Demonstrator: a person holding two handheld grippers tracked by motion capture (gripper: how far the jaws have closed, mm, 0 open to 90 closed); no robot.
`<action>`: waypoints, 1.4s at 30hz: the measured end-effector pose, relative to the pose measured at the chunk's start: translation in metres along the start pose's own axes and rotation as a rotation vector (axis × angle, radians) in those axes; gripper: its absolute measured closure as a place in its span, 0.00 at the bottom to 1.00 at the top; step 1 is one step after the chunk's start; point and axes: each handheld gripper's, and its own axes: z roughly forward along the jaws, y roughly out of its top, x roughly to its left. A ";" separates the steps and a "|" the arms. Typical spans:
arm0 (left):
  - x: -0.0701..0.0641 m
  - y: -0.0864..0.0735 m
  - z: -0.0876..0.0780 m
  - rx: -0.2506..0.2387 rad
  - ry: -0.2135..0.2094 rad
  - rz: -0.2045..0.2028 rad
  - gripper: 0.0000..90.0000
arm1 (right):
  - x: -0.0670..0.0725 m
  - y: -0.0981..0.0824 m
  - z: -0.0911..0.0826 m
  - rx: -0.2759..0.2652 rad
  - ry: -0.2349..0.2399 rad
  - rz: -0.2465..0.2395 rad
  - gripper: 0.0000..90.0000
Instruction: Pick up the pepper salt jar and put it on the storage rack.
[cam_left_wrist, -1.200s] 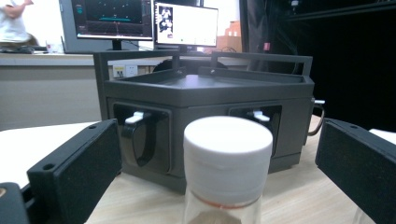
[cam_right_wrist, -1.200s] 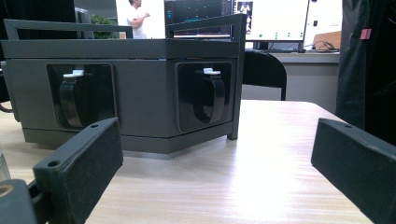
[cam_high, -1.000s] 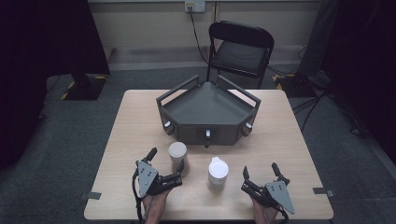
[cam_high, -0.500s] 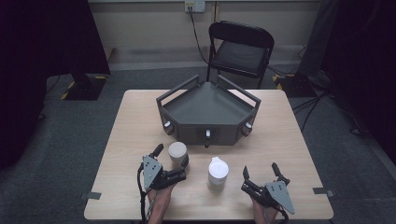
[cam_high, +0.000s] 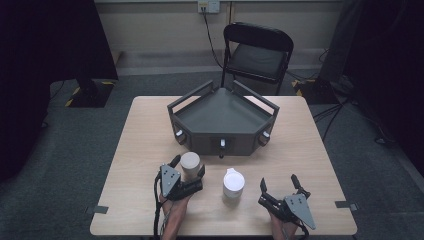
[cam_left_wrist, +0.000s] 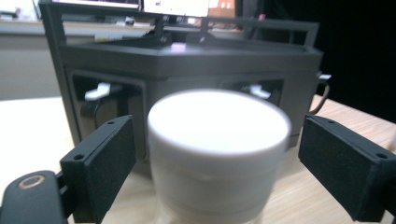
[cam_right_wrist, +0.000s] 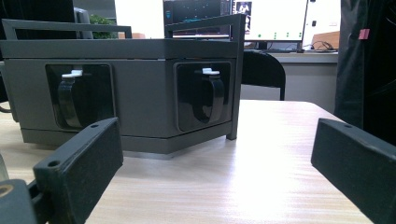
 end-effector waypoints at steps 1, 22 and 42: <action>0.001 -0.001 0.001 0.006 0.003 -0.007 0.13 | 0.000 0.000 0.000 0.000 0.000 0.000 0.01; 0.001 -0.007 0.007 0.044 0.001 -0.011 0.37 | 0.000 0.000 0.000 0.000 -0.001 0.000 0.01; -0.004 -0.006 0.006 0.042 0.026 -0.004 0.38 | 0.000 0.000 0.000 0.000 -0.003 0.000 0.01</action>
